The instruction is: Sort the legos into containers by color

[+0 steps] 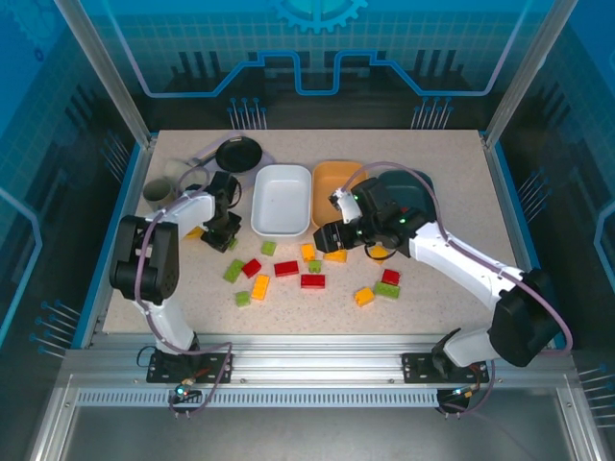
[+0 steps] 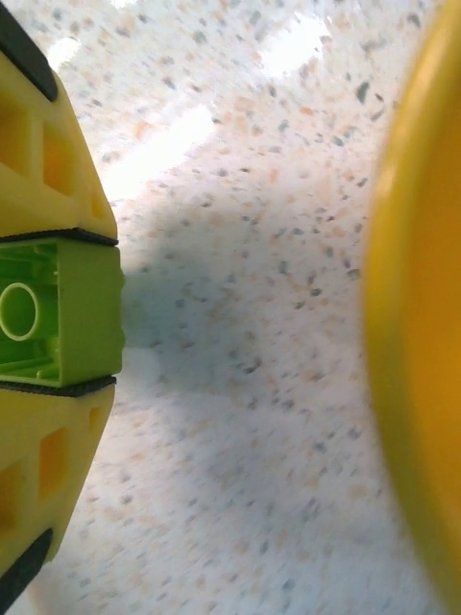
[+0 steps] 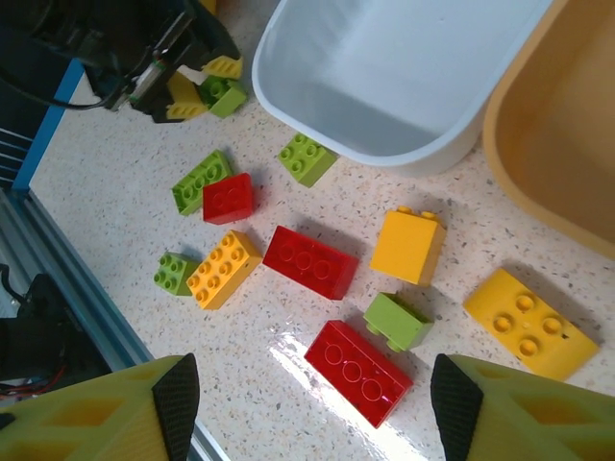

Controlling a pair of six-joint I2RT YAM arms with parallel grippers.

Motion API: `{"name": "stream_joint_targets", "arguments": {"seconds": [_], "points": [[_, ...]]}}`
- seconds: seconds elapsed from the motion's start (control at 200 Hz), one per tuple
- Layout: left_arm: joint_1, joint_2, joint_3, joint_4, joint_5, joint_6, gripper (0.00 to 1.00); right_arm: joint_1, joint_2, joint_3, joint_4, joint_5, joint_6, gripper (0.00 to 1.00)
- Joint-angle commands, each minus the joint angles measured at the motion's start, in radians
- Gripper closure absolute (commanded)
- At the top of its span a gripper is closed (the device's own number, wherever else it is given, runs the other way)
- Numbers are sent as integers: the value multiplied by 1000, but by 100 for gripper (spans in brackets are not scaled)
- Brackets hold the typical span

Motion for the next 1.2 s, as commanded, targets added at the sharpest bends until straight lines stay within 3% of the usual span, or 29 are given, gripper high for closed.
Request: {"name": "stream_joint_targets", "arguments": {"seconds": [0.0, 0.12, 0.3, 0.525, 0.725, 1.195], "points": [[-69, -138, 51, -98, -102, 17, 65, -26, -79, -39, -9, 70, 51, 33], [-151, -180, 153, -123, -152, 116, 65, -71, -145, -100, 21, 78, 97, 33], [-209, -74, 311, -89, -102, 279, 65, -101, -196, -154, -10, 106, 118, 33], [-221, 90, 478, -46, 30, 343, 65, -123, -248, -187, -40, 136, 135, 33], [-298, 262, 667, 8, 177, 421, 65, -132, -305, -236, -54, 172, 168, 33], [-408, 644, 1088, -76, 274, 458, 61, -194, -375, -266, -41, 173, 252, 32]]}}
